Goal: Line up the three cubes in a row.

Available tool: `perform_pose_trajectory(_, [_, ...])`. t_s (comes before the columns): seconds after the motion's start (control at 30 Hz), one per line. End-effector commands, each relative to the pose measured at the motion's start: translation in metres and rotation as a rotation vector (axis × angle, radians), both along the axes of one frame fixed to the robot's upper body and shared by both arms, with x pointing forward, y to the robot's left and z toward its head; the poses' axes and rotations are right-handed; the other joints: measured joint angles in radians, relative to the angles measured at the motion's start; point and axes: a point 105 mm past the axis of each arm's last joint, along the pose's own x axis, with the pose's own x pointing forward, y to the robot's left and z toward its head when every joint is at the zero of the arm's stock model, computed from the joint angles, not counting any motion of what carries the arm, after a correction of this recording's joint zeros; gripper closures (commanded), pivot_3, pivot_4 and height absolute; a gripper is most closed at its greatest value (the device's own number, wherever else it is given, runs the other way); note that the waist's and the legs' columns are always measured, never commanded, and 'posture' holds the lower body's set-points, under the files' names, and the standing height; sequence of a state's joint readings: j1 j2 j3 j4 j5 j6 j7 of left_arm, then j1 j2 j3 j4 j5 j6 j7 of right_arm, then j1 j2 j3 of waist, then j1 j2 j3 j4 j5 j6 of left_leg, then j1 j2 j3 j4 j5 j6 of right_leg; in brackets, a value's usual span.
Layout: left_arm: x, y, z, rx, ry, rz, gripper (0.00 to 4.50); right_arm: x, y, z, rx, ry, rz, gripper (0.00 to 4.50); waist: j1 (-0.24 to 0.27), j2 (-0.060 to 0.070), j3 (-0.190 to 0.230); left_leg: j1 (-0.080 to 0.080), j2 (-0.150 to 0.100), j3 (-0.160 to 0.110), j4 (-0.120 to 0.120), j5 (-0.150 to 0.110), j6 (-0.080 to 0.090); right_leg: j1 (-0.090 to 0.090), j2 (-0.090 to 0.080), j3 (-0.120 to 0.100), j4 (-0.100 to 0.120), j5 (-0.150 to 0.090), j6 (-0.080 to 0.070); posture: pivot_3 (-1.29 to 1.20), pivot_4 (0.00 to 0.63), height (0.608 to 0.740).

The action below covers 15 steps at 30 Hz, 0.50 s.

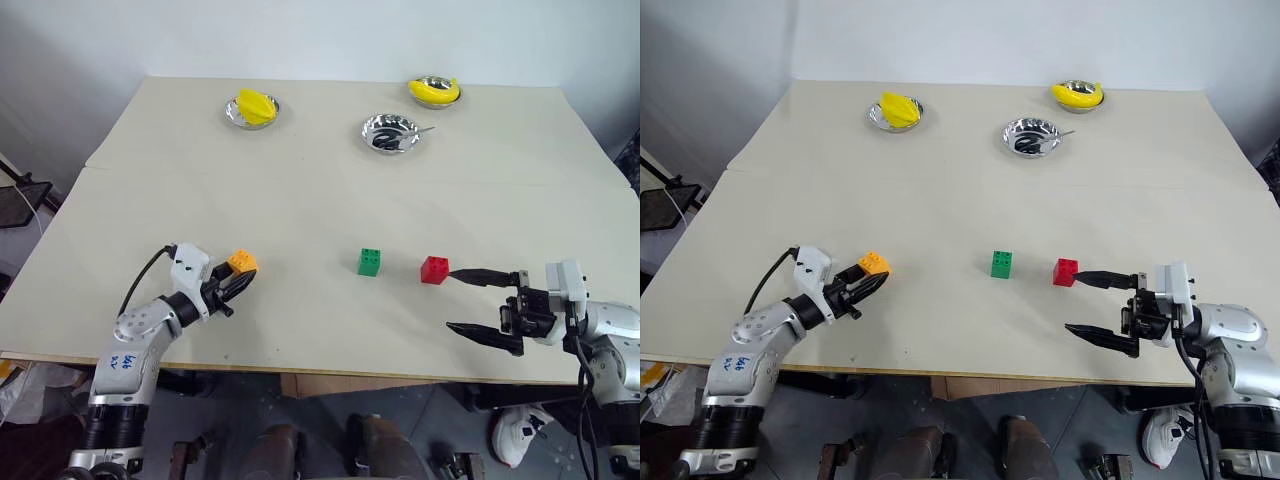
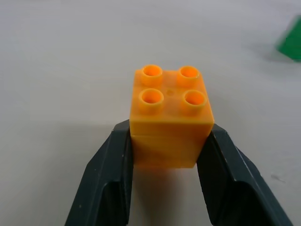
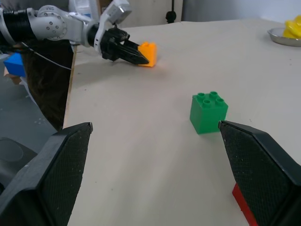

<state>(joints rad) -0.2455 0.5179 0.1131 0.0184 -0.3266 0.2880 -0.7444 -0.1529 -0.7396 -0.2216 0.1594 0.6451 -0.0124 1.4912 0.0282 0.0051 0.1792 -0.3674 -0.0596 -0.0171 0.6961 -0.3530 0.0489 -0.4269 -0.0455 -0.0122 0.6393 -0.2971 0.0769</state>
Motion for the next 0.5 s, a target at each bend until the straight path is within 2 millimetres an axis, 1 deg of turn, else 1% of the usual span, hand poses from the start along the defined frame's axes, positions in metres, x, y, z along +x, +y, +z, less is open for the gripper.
perform_pose_trajectory(0.03, [-0.01, -0.019, 0.025, 0.079, -0.083, -0.38, 3.0, -0.006, -0.014, 0.01, -0.02, -0.034, -0.053, 0.0, 0.002, 0.0, 0.0, -0.001, 0.0, 0.0, 0.001, 0.0, 0.0, 0.0, 0.0, -0.001, 0.0, 0.0, 0.0, 0.0, 0.15, 0.74])
perform_pose_trajectory(0.1, [-0.002, -0.025, 0.031, 0.14, -0.146, -0.487, 3.0, -0.009, -0.018, 0.011, -0.023, -0.036, -0.078, 0.0, 0.003, 0.0, 0.0, -0.001, 0.0, 0.0, 0.001, 0.0, 0.0, 0.0, -0.001, -0.001, -0.001, 0.0, 0.0, 0.0, 0.15, 0.74])
perform_pose_trajectory(0.17, [0.013, -0.036, 0.036, 0.173, -0.163, -0.558, 3.0, -0.015, -0.021, 0.011, -0.025, -0.033, -0.102, 0.0, 0.004, 0.001, 0.0, -0.001, -0.001, 0.0, 0.001, 0.0, 0.0, 0.001, -0.001, -0.001, -0.002, 0.0, 0.0, 0.0, 0.15, 0.74])
perform_pose_trajectory(0.27, [0.033, -0.048, 0.043, 0.196, -0.14, -0.635, 3.0, -0.024, -0.026, 0.01, -0.031, -0.021, -0.137, 0.0, 0.003, 0.0, 0.0, -0.002, -0.001, -0.001, 0.002, 0.0, 0.001, 0.001, -0.001, -0.002, -0.002, 0.0, 0.0, 0.0, 0.15, 0.74])
perform_pose_trajectory(0.37, [0.049, -0.069, 0.051, 0.193, -0.119, -0.689, 3.0, -0.033, -0.034, 0.009, -0.037, -0.01, -0.183, 0.0, 0.002, 0.0, 0.0, -0.003, -0.001, 0.0, 0.002, 0.0, 0.001, -0.001, 0.0, -0.002, -0.001, 0.0, 0.001, 0.0, 0.15, 0.74])
perform_pose_trajectory(0.43, [0.055, -0.08, 0.049, 0.198, -0.096, -0.71, 3.0, -0.038, -0.037, 0.009, -0.037, -0.011, -0.212, 0.0, 0.001, 0.0, 0.0, -0.004, -0.001, 0.0, 0.002, 0.0, 0.001, -0.001, 0.0, -0.002, -0.001, 0.001, 0.001, 0.0, 0.15, 0.74])
perform_pose_trajectory(0.5, [0.057, -0.089, 0.043, 0.208, -0.068, -0.725, 3.0, -0.044, -0.039, 0.01, -0.036, -0.015, -0.24, 0.0, -0.003, 0.0, 0.0, -0.003, -0.001, 0.001, 0.001, 0.0, 0.001, -0.001, 0.0, -0.001, -0.001, 0.001, 0.002, 0.0, 0.15, 0.74])
